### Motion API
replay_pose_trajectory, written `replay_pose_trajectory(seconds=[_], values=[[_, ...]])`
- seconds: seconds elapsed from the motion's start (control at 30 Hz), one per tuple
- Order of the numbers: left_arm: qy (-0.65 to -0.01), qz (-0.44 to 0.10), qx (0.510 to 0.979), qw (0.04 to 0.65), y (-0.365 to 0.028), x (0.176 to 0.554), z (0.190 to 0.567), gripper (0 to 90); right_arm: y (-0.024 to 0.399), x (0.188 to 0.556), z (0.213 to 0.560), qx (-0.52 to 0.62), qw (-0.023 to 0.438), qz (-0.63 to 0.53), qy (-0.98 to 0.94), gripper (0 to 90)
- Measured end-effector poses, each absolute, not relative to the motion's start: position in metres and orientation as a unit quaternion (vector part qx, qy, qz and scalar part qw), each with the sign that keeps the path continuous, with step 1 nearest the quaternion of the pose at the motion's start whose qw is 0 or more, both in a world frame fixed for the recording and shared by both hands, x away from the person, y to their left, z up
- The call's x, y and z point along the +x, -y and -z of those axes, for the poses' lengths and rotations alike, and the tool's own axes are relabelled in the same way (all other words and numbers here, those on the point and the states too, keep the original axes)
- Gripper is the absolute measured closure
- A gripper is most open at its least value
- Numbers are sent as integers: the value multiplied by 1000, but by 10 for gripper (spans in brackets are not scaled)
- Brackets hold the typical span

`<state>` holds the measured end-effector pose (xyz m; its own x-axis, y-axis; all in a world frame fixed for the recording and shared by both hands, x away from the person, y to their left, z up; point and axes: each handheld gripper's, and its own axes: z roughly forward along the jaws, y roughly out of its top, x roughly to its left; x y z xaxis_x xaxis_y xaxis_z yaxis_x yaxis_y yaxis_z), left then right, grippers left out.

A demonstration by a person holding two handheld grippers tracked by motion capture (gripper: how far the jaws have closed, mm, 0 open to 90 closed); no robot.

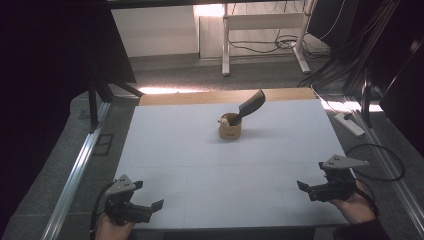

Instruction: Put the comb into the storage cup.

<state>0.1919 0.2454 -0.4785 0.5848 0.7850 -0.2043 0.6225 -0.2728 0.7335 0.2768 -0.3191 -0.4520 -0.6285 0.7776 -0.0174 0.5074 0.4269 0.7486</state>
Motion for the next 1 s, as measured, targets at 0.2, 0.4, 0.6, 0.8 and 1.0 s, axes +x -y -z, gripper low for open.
replay_pose_trajectory(seconds=[0.2,0.4,0.6,0.8,1.0], values=[[-444,-100,792,407,-245,192,479,0,323,271,453,396,188,-360,-823,0],[-444,-100,792,408,-245,192,479,0,328,266,454,401,193,-357,-821,0],[-444,-100,791,408,-245,192,478,0,332,261,455,406,196,-350,-821,0],[-444,-101,791,409,-246,192,478,0,336,256,457,412,197,-341,-822,0],[-446,-100,788,413,-247,191,478,0,337,253,458,414,203,-331,-823,0]])
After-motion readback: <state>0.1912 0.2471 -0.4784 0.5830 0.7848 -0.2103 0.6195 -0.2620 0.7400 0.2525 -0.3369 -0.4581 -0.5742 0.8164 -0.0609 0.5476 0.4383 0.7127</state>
